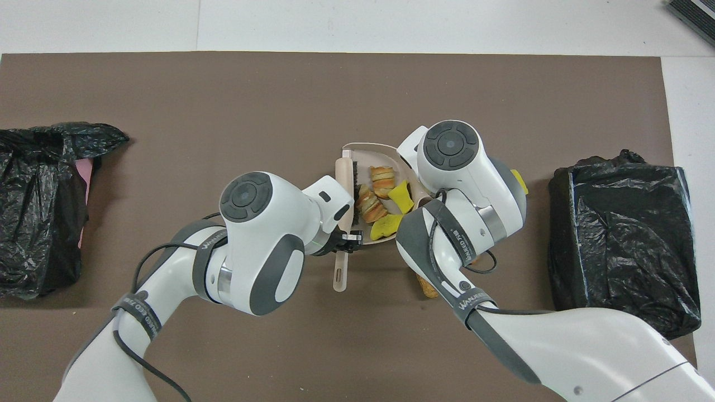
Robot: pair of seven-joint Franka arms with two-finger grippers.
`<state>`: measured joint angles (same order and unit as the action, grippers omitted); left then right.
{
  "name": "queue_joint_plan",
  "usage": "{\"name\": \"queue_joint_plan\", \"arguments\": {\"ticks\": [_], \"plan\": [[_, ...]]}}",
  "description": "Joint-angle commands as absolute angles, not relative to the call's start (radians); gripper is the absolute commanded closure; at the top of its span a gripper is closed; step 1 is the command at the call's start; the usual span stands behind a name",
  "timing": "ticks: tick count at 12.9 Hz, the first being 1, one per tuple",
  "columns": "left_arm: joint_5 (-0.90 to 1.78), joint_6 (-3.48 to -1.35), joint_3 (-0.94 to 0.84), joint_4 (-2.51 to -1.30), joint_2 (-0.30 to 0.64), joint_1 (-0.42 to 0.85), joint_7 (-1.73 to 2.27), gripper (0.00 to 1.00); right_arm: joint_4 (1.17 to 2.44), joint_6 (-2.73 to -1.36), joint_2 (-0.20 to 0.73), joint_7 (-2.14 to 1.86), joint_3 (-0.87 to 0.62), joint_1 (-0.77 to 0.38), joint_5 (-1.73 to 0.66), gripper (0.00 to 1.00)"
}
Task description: Sweep and dump trash in bin
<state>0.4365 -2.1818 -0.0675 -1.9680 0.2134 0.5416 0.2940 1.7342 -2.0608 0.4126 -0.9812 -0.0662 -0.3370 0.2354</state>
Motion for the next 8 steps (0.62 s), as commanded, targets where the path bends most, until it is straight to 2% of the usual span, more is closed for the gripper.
{"name": "queue_joint_plan", "arguments": {"ticks": [1,5,8], "plan": [[0.44,-2.067,-0.066,-1.974,0.141,0.468,0.314,1.0,1.753,-2.109,0.4,-0.901,-0.072,-0.33,0.242,1.0],[0.2,-1.95,-0.074,-2.008,0.072,0.48,0.481,1.0,1.724,-2.106,0.35,-0.831,-0.075,-0.296,0.229,1.0],[0.141,-1.995,-0.074,-2.196,-0.05,0.592,0.566,1.0,1.729,-2.077,0.261,-0.99,-0.077,-0.18,0.183,1.0]]}}
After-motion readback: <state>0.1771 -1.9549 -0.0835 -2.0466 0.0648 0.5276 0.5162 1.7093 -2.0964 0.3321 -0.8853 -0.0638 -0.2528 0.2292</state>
